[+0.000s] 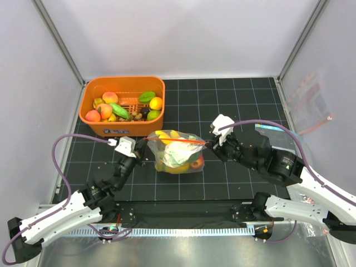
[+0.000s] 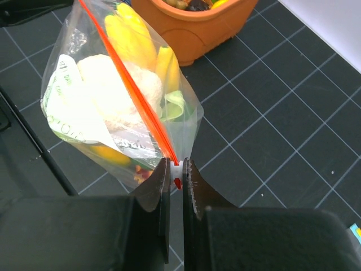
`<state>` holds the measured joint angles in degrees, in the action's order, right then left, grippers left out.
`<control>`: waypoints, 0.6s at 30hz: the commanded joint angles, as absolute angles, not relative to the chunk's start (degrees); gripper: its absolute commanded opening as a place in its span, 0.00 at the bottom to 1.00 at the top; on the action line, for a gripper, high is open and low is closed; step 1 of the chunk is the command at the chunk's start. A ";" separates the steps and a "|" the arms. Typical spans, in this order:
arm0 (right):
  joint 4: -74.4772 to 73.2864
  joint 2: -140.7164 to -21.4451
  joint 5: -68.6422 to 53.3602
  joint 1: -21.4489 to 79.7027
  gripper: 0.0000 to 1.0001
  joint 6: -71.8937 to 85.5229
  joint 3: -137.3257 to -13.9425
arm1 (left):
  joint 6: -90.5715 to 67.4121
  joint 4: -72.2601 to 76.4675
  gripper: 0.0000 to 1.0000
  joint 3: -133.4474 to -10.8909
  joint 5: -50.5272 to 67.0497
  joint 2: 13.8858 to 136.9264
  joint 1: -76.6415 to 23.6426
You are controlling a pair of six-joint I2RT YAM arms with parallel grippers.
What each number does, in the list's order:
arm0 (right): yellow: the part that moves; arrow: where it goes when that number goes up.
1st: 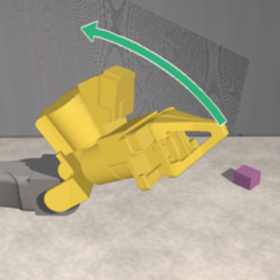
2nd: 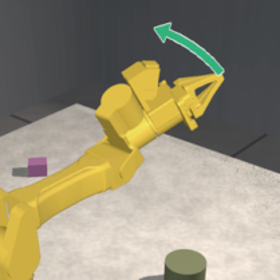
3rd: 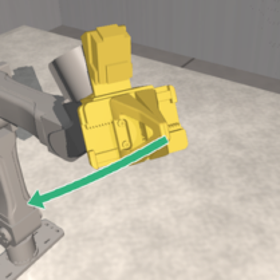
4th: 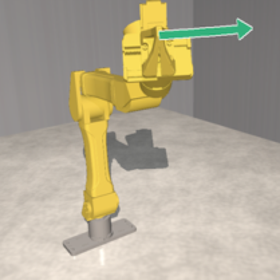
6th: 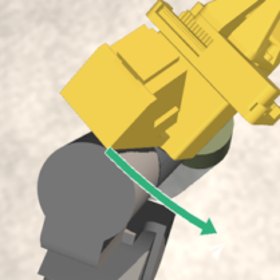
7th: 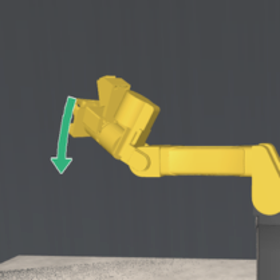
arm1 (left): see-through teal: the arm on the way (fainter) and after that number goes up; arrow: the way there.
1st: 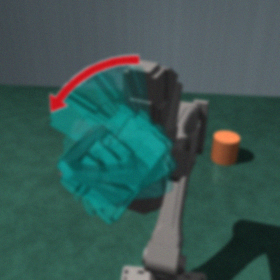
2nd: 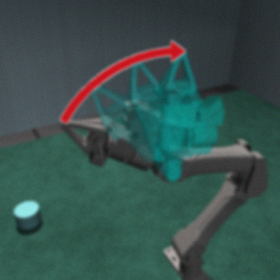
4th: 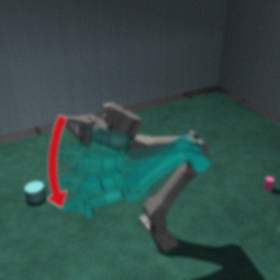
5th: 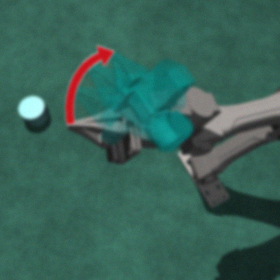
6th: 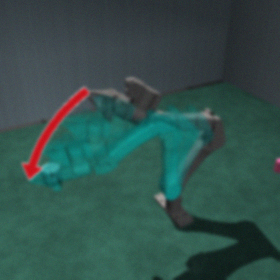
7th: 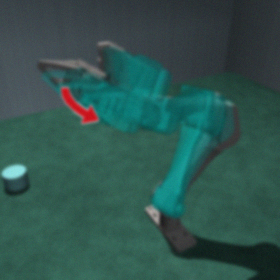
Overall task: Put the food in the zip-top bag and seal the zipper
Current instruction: Zip the zipper food storage bag at the center of the board, then place the zipper food storage bag at the center of the board.
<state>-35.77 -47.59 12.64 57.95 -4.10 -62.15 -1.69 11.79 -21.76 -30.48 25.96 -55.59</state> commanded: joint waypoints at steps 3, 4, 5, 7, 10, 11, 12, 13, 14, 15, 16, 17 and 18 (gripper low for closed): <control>-30.78 -46.66 10.56 56.60 0.02 -7.03 -60.56 | 1.23 11.78 0.00 -23.64 -37.97 26.71 -52.91; -28.33 -47.37 9.50 56.60 0.02 -7.21 -60.21 | 1.06 11.60 0.00 -23.82 -37.62 28.11 -52.91; -27.08 -48.33 8.36 56.60 0.02 -7.21 -59.86 | 0.97 11.25 0.00 -24.17 -37.36 28.56 -52.91; -23.75 -51.13 5.90 56.60 0.01 -7.21 -58.98 | 0.44 10.55 0.00 -24.95 -37.27 29.53 -52.91; -19.18 -54.47 4.92 56.60 0.01 -7.21 -57.48 | 0.35 9.49 0.00 -25.40 -37.44 29.80 -52.91; -17.86 -55.36 4.92 56.60 0.01 -7.47 -57.13 | 0.35 9.41 0.00 -25.31 -37.44 29.27 -52.91; -16.45 -56.24 5.10 56.60 0.01 -7.56 -56.08 | 0.18 9.23 0.00 -25.23 -37.53 29.09 -52.91; -13.65 -57.03 5.53 56.60 0.01 -7.73 -55.64 | -1.48 9.23 0.01 -25.14 -38.05 28.92 -52.91; -12.49 -59.04 5.89 56.51 0.01 -8.00 -55.11 | -1.76 9.49 0.02 -24.70 -38.58 28.74 -52.91; -11.26 -59.93 6.15 56.60 0.01 -8.09 -54.93 | -1.93 9.67 0.04 -24.61 -39.11 28.74 -52.91; -8.99 -60.90 7.11 56.60 0.01 -8.17 -54.84 | -2.11 9.93 0.04 -24.35 -39.89 28.83 -52.91; -7.92 -62.74 7.47 56.60 0.01 -8.26 -54.67 | -2.28 10.19 0.05 -24.17 -40.42 29.09 -52.91; -6.87 -63.54 7.82 56.60 0.01 -8.35 -54.32 | -2.46 10.54 0.06 -24.08 -40.95 30.14 -52.91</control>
<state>-17.50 -61.60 6.61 56.75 -7.46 -54.63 -1.15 6.85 -22.59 -37.98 29.69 -53.04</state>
